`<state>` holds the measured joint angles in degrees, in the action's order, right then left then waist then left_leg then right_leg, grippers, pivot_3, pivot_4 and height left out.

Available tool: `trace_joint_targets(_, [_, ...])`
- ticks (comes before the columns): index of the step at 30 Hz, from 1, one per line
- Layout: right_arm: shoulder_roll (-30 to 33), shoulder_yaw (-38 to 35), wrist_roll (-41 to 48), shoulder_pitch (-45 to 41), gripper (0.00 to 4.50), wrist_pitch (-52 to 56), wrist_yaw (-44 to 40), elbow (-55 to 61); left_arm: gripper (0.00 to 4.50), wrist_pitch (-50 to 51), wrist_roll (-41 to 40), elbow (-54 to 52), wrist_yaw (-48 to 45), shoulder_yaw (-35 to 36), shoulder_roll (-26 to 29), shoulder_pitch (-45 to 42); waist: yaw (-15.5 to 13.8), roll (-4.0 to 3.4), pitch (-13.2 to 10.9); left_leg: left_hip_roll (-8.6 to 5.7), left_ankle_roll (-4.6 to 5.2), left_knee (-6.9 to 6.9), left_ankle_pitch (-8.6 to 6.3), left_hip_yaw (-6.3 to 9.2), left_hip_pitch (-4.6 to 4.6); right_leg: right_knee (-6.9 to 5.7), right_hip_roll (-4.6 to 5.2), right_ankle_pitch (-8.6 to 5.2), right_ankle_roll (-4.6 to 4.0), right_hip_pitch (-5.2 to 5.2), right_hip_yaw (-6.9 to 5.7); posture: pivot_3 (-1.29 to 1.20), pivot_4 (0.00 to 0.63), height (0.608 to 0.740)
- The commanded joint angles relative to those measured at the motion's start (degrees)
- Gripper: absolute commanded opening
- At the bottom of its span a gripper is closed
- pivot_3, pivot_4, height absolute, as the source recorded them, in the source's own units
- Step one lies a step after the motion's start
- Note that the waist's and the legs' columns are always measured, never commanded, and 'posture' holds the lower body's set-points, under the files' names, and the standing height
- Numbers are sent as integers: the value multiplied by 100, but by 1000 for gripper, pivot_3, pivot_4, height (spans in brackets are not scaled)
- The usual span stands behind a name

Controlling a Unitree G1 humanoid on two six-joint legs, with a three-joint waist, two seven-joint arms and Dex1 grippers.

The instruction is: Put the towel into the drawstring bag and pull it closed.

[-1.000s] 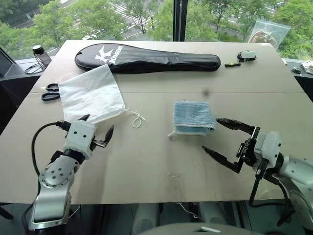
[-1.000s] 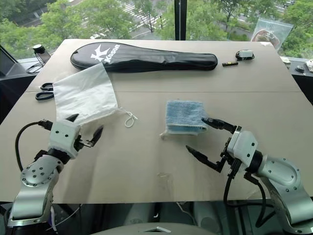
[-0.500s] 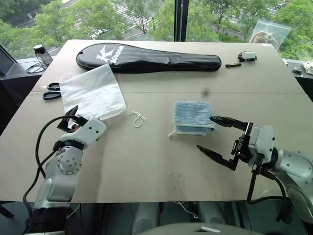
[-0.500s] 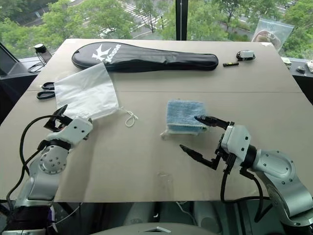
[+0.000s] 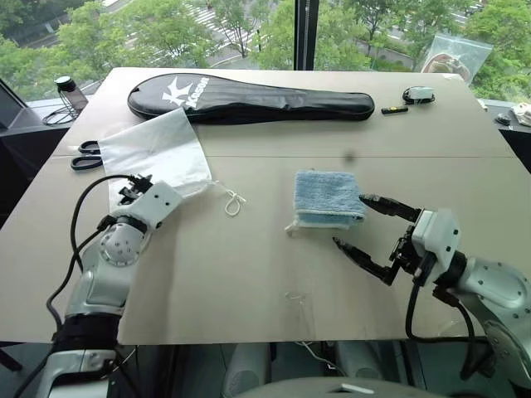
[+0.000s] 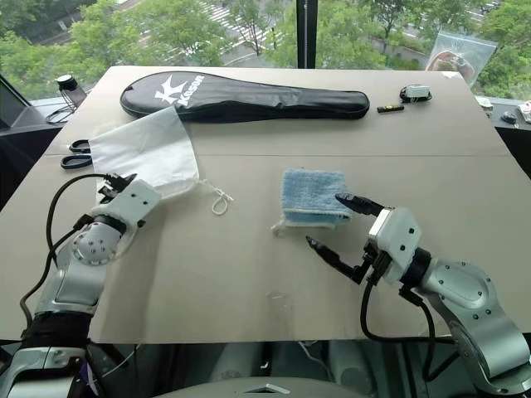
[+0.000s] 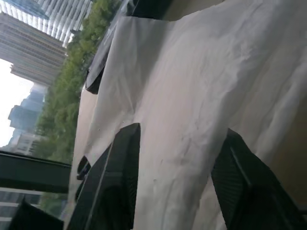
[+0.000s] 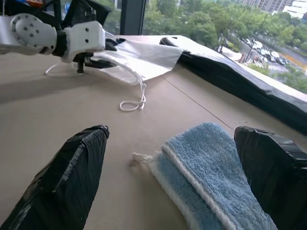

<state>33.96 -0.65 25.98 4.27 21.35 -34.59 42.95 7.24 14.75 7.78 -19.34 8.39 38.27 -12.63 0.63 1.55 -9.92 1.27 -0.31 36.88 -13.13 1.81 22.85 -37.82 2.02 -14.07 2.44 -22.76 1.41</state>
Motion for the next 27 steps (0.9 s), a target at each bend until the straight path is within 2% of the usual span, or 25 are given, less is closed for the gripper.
trace_joint_targets(1, [-18, -3, 156, -266, 4500, 1017, 646, 321, 366, 1562, -1419, -789, -1213, 324, -19, -520, -4, 0, -1, 0, 0, 4, 0, 2, 2, -4, -1, 0, 0, 0, -2, 0, 150, 740])
trace_joint_targets(2, [53, 34, 17, -358, 4500, 1276, 794, 338, 33, 2063, -1746, -950, -1450, 378, 10, -662, -3, 0, -1, 0, 0, 6, 0, 6, 5, -5, -1, 0, 0, 0, -5, 0, 150, 740])
trace_joint_targets(4, [111, 23, 138, -554, 4500, 1666, 824, 219, 33, 2974, -2293, -1204, -1760, 474, 81, -937, 9, 0, -1, -4, 0, 10, 0, 7, 6, -5, -2, -1, 0, 0, -6, 0, 150, 740])
trace_joint_targets(6, [42, -126, 403, -861, 4500, 2030, 846, -140, 33, 4743, -3252, -1532, -2101, 655, 152, -1518, 16, 2, -2, -10, 0, 12, 0, 7, 6, -5, -4, -1, 2, 0, -4, 0, 150, 740])
trace_joint_targets(8, [-41, -176, 454, -1125, 4500, 2319, 966, -427, 33, 5990, -3819, -1688, -2237, 734, 174, -1953, 32, 4, -4, -11, 0, 14, 0, 8, 7, -5, -8, -5, 8, 0, -5, 0, 150, 740])
trace_joint_targets(12, [-495, 15, 342, -2091, 4500, 3161, 1482, -1585, 33, 7442, -4127, -1630, -1619, 980, -404, -2844, 38, 4, -4, -14, 1, 22, 0, 11, 8, -11, -13, -13, 24, 1, -5, 0, 150, 740])
trace_joint_targets(17, [-1363, 73, 424, -3078, 4500, 3968, 1757, -2892, 33, 8039, -4098, -1637, -960, 1219, -1143, -3175, 97, -1, -7, -14, 0, 24, 1, 12, 3, -22, -18, 2, 1, 1, 2, 0, 150, 740])
trace_joint_targets(20, [-1923, 180, 379, -3541, 4500, 4055, 1724, -3991, 33, 7840, -4069, -1583, -730, 1043, -1423, -3118, 144, 0, -6, -13, -1, 17, 1, 13, 24, -21, -20, 3, -2, -23, 1, 0, 150, 740])
trace_joint_targets(22, [-1883, 753, -12, -3681, 4500, 3826, 1472, -4464, 33, 7540, -4013, -1518, -655, 825, -1458, -3097, 190, 8, -2, -13, -1, 16, 1, 10, 28, -21, -17, 4, -1, -30, 12, 0, 150, 740])
trace_joint_targets(25, [-1434, 1805, -790, -3611, 4500, 3038, 968, -4557, 33, 6847, -3847, -1450, -776, 242, -1249, -2981, 223, 15, 3, -12, -1, 14, 1, 5, -6, -22, -17, 5, 1, -15, 29, 0, 150, 740])
trace_joint_targets(26, [-1351, 1945, -955, -3546, 4001, 2707, 853, -4539, 0, 6629, -3801, -1442, -858, 36, -1171, -2917, 244, 15, 4, -12, -1, 13, 1, 0, -9, -22, -20, 5, 2, -14, 31, 0, 150, 740])
trace_joint_targets(27, [-1303, 2022, -1094, -3484, 3766, 2367, 750, -4517, 0, 6503, -3804, -1401, -923, -79, -1140, -2884, 252, 13, 5, -11, -1, 13, 1, -3, -11, -23, -23, 5, 2, -14, 30, 0, 150, 740])
